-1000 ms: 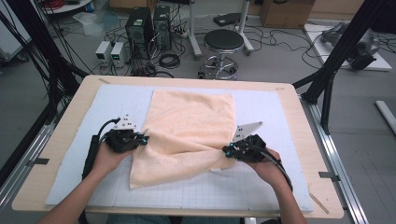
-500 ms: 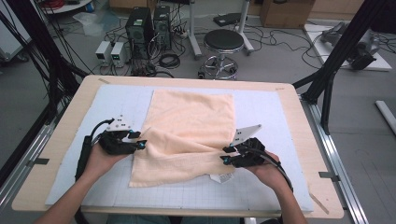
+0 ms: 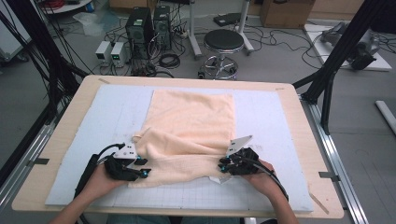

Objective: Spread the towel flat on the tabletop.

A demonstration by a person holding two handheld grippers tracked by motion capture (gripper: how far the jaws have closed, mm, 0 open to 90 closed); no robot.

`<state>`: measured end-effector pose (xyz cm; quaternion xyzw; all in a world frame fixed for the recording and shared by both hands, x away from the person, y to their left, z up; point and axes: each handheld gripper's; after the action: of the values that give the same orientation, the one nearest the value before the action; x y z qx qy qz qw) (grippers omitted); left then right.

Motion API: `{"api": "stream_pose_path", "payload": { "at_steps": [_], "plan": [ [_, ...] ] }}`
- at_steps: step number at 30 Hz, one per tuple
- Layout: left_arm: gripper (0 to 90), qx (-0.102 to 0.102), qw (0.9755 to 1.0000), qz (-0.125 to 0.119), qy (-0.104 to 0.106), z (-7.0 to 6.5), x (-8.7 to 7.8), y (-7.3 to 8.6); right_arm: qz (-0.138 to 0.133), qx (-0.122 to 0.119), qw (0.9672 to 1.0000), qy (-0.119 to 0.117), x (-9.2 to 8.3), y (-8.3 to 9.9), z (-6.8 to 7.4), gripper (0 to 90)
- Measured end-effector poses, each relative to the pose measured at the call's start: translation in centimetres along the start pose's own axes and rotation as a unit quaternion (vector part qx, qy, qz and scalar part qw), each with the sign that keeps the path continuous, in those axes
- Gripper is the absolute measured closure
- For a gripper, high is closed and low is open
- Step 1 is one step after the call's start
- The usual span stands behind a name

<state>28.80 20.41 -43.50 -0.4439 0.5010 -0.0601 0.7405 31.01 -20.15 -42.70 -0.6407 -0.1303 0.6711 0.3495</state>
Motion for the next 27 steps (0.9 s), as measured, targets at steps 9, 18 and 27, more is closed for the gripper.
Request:
{"api": "stream_pose_path", "payload": {
  "at_steps": [9, 18, 27],
  "plan": [
    [87.0, 0.019, 0.9998, 0.004, -0.001, -0.9, -0.8, 0.1, -0.005, -0.002, 0.9988, -0.048, -0.1, 0.4, 0.9, 90.0],
    [62.5, 0.002, 0.9999, -0.011, 0.005, -0.4, -1.4, 0.2, -0.033, -0.02, 0.9991, -0.02, -1.0, 0.3, 1.3, 63.5],
    [54.5, -0.006, 1.0, -0.005, -0.003, 0.8, -0.1, -0.8, -0.048, -0.022, 0.9985, 0.013, -1.6, -0.9, 0.5, 58.1]
  ]
}}
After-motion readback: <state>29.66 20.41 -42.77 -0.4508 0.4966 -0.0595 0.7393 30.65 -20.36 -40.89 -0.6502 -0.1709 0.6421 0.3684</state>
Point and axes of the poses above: each handheld gripper's, and its own axes: x roughly forward along the jaws, y roughly out of its underside, z roughly to its left, and after that the axes turned 11 degrees about -y, right-handed
